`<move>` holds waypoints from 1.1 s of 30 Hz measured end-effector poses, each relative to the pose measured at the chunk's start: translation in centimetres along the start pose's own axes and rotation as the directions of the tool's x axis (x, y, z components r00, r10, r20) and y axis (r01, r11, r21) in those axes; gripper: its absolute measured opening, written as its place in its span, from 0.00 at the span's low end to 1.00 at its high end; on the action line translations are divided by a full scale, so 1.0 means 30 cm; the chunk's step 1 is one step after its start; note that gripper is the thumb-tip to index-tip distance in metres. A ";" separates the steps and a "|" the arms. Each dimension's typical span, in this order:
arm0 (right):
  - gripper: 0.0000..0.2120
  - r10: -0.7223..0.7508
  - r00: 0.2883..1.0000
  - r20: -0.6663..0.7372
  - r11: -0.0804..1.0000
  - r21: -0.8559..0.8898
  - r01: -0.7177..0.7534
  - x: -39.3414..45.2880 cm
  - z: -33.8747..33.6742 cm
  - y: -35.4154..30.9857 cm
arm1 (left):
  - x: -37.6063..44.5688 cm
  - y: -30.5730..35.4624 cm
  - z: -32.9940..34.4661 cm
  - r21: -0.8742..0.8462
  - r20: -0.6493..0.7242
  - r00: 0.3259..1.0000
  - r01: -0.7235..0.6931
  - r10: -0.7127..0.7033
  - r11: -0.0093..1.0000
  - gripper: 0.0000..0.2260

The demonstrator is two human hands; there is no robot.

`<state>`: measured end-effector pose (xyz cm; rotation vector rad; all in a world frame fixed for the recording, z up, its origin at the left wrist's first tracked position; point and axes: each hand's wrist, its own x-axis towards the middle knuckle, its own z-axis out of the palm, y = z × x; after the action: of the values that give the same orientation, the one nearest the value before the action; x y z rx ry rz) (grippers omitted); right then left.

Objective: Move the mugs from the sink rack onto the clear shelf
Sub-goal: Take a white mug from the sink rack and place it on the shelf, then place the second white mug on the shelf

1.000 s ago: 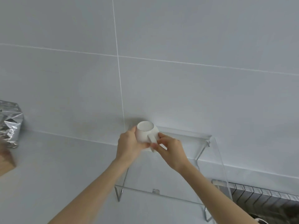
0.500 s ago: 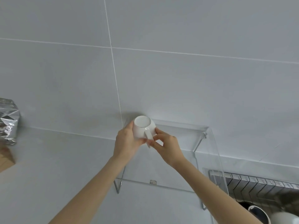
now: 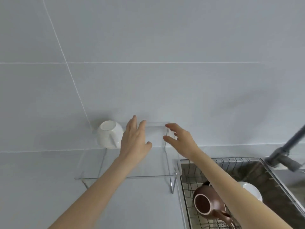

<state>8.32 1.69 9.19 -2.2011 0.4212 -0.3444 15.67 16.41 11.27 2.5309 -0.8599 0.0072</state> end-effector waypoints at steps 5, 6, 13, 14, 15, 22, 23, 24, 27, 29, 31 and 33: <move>0.18 0.122 0.980 -0.157 0.992 -0.016 -0.126 -0.192 -0.252 0.191 | -0.102 0.292 0.215 -0.160 0.106 0.966 -0.219 0.237 0.963 0.27; 0.18 0.152 0.973 -0.176 0.987 -0.016 -0.157 -0.220 -0.281 0.230 | -0.119 0.323 0.252 -0.198 0.128 0.955 -0.238 0.266 0.951 0.26; 0.23 0.549 0.796 -0.255 0.824 0.006 -0.567 -0.501 -0.420 0.611 | -0.207 0.570 0.597 -0.394 0.447 0.808 -0.207 0.383 0.896 0.26; 0.24 0.586 0.771 -0.249 0.798 0.011 -0.603 -0.520 -0.413 0.645 | -0.206 0.584 0.633 -0.405 0.484 0.794 -0.169 0.368 0.899 0.27; 0.25 0.623 0.746 -0.237 0.770 0.016 -0.638 -0.536 -0.408 0.678 | -0.206 0.600 0.672 -0.408 0.521 0.779 -0.131 0.348 0.904 0.28; 0.39 0.737 0.673 -0.065 0.674 -0.008 -0.739 -0.561 -0.376 0.887 | -0.173 0.681 0.887 -0.329 0.690 0.663 -0.071 0.290 0.942 0.33; 0.42 0.739 0.672 -0.047 0.672 -0.014 -0.741 -0.560 -0.376 0.908 | -0.160 0.691 0.909 -0.315 0.699 0.656 -0.075 0.284 0.946 0.33; 0.44 0.743 0.668 -0.030 0.668 -0.017 -0.744 -0.561 -0.378 0.922 | -0.148 0.697 0.933 -0.301 0.706 0.651 -0.080 0.278 0.950 0.33; 0.45 0.756 0.655 0.017 0.655 0.014 -0.756 -0.567 -0.381 0.956 | -0.122 0.703 1.004 -0.245 0.735 0.628 -0.104 0.254 0.964 0.37; 0.44 0.752 0.658 0.044 0.656 0.055 -0.753 -0.570 -0.379 0.972 | -0.111 0.707 1.040 -0.229 0.753 0.610 -0.110 0.247 0.967 0.40; 0.44 0.742 0.670 0.037 0.667 0.071 -0.742 -0.570 -0.381 0.984 | -0.102 0.712 1.062 -0.236 0.756 0.607 -0.096 0.245 0.967 0.41; 0.44 0.727 0.687 0.002 0.684 0.091 -0.724 -0.569 -0.383 0.989 | -0.093 0.710 1.079 -0.255 0.739 0.624 -0.089 0.254 0.963 0.39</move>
<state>-16.88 -16.64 -9.04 -1.7590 1.2304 0.0457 -3.43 -10.70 -8.94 2.2038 -1.3301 -1.1273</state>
